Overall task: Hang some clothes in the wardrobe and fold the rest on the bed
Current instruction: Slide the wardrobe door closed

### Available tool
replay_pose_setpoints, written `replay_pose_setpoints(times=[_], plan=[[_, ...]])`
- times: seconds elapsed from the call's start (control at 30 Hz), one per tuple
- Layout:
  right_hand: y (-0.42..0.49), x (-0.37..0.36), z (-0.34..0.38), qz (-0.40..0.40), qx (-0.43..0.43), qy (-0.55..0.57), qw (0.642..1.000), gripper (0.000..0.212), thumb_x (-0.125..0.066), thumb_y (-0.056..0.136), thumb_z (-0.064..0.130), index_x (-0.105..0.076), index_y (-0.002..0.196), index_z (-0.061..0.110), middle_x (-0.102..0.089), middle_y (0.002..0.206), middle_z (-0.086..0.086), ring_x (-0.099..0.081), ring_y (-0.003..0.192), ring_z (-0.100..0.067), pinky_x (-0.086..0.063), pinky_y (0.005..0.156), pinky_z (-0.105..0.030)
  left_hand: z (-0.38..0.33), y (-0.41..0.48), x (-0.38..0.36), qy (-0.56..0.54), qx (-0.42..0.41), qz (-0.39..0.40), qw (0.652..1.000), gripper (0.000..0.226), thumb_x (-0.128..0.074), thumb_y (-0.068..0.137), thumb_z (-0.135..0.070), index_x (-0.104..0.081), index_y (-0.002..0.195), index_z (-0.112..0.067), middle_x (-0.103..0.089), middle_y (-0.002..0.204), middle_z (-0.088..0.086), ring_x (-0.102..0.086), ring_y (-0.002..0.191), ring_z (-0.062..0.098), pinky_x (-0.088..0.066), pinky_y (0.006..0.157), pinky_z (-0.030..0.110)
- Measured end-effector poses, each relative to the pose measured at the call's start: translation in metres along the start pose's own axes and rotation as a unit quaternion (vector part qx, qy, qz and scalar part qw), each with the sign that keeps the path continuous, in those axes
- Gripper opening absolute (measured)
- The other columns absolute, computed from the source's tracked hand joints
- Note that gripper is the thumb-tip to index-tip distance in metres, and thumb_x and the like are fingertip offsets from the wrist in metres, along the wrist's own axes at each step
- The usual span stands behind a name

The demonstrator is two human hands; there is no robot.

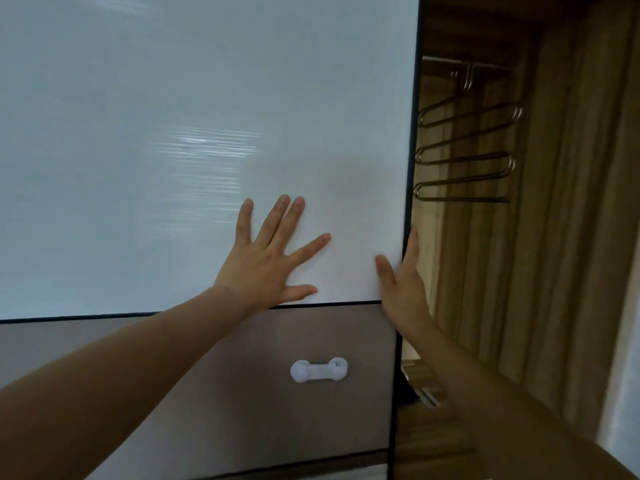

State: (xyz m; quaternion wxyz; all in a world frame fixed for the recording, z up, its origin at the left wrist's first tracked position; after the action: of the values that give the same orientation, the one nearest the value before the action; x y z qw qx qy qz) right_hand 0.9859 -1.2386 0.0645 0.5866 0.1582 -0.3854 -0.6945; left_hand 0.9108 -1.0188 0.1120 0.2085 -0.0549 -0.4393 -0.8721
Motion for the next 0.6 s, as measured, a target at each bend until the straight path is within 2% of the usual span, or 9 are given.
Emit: replay_pose_setpoints(times=[0.17,0.27,0.4,0.5,0.57,0.6], plan=[[0.012,0.055,-0.044,-0.019,-0.056,0.023,0.998,0.069,-0.042,0.104,0.049,-0.011,0.160,0.022,-0.043,0.155,-0.005,-0.049,0.136,-0.023,-0.040,0.116,-0.048,-0.058,0.044,0.000,-0.014,-0.006,-0.011,1.000,0.089,-0.035,0.087,-0.083,-0.011,0.160,-0.038,0.007,0.166,0.023,0.006,0.154,0.041,-0.002,0.113,0.076],[0.022,0.087,-0.072,-0.034,-0.078,0.017,0.996,0.071,-0.042,0.103,0.052,-0.011,0.159,0.023,-0.041,0.156,-0.006,-0.045,0.140,-0.026,-0.038,0.116,-0.051,-0.091,0.068,-0.001,-0.018,-0.006,-0.018,1.000,0.089,-0.035,0.087,-0.082,-0.012,0.160,-0.038,0.008,0.166,0.023,0.007,0.154,0.040,0.001,0.113,0.075],[0.032,0.125,-0.102,-0.055,-0.095,0.042,0.993,0.070,-0.044,0.103,0.051,-0.012,0.160,0.027,-0.046,0.152,-0.001,-0.051,0.134,-0.021,-0.040,0.115,-0.047,-0.132,0.101,-0.005,-0.027,-0.015,-0.032,0.999,0.089,-0.036,0.087,-0.080,-0.014,0.160,-0.036,0.007,0.166,0.023,0.007,0.154,0.041,0.003,0.113,0.076],[0.040,0.151,-0.120,-0.071,-0.101,0.045,0.991,0.066,-0.045,0.104,0.050,-0.013,0.159,0.031,-0.049,0.147,0.004,-0.052,0.126,-0.012,-0.042,0.111,-0.036,-0.158,0.124,-0.008,-0.035,-0.019,-0.043,0.998,0.089,-0.037,0.086,-0.079,-0.015,0.160,-0.034,0.006,0.166,0.024,0.007,0.153,0.042,0.001,0.112,0.077],[0.043,0.166,-0.133,-0.081,-0.111,0.033,0.990,0.071,-0.044,0.104,0.049,-0.007,0.160,0.029,-0.044,0.152,0.001,-0.048,0.130,-0.013,-0.038,0.110,-0.032,-0.174,0.138,-0.009,-0.043,-0.021,-0.054,0.997,0.090,-0.039,0.086,-0.078,-0.016,0.160,-0.033,0.005,0.166,0.025,0.006,0.153,0.042,0.001,0.112,0.077],[0.042,0.173,-0.139,-0.090,-0.112,0.029,0.989,0.073,-0.045,0.104,0.047,-0.005,0.161,0.025,-0.041,0.155,-0.002,-0.047,0.134,-0.016,-0.037,0.113,-0.034,-0.182,0.144,-0.010,-0.046,-0.022,-0.058,0.997,0.090,-0.040,0.086,-0.078,-0.016,0.160,-0.033,0.005,0.166,0.025,0.006,0.153,0.043,0.001,0.112,0.077]])
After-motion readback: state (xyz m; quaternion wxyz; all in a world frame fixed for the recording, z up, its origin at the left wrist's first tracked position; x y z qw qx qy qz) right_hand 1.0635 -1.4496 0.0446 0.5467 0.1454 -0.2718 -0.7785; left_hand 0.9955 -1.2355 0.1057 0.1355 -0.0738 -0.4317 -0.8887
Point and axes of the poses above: each hand's wrist, its own y-axis towards the middle knuckle, its own x-axis out of the back of the hand, z = x × y, the point moved 7 cm from there along y, towards the middle knuckle
